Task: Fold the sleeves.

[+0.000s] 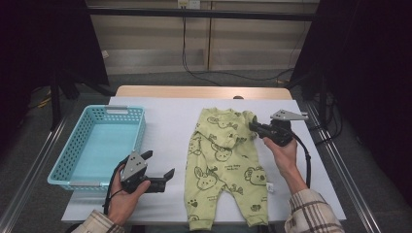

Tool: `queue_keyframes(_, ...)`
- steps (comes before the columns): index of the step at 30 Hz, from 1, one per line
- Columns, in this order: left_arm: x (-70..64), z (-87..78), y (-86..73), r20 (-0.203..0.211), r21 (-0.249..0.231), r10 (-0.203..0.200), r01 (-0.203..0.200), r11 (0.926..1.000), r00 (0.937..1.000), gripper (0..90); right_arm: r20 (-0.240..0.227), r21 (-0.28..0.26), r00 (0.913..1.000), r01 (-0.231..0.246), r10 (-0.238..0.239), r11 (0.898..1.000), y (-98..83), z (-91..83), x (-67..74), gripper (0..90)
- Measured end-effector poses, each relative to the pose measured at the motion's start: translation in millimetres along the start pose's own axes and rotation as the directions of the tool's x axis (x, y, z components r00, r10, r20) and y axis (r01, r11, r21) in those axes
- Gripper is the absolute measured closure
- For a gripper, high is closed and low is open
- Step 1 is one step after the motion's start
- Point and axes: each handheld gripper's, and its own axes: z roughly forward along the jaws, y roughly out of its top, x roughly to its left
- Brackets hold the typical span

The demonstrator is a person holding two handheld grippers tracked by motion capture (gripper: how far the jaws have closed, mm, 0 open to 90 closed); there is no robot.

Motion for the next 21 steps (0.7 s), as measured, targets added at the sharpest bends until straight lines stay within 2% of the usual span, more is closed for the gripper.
queue_keyframes(4,0.2,0.2,0.0,-0.004,-0.001,0.001,-0.001,1.0000,1.0000,3.5,-0.020,0.010,0.9997,0.017,-0.017,1.000,-0.7,5.6,5.7,85.9)
queue_keyframes(6,0.4,-0.3,0.0,-0.009,0.000,0.004,-0.004,1.0000,0.9999,3.5,-0.029,0.010,0.9995,0.010,-0.009,1.000,0.0,6.8,8.7,85.9)
queue_keyframes(7,-0.5,0.2,-0.1,-0.009,-0.011,-0.009,0.009,0.9999,0.9999,3.5,-0.034,0.006,0.9993,0.015,-0.014,1.000,0.6,7.5,9.6,85.9)
queue_keyframes(11,0.2,0.0,-0.1,-0.010,0.000,0.003,-0.003,1.0000,0.9999,3.5,-0.051,0.006,0.9985,0.021,-0.020,1.000,1.5,12.5,14.7,85.9)
queue_keyframes(21,-0.2,0.2,-0.3,-0.011,-0.008,-0.009,0.009,0.9999,0.9999,3.5,-0.061,0.086,0.9970,0.052,-0.047,0.995,-6.1,35.5,24.9,85.9)
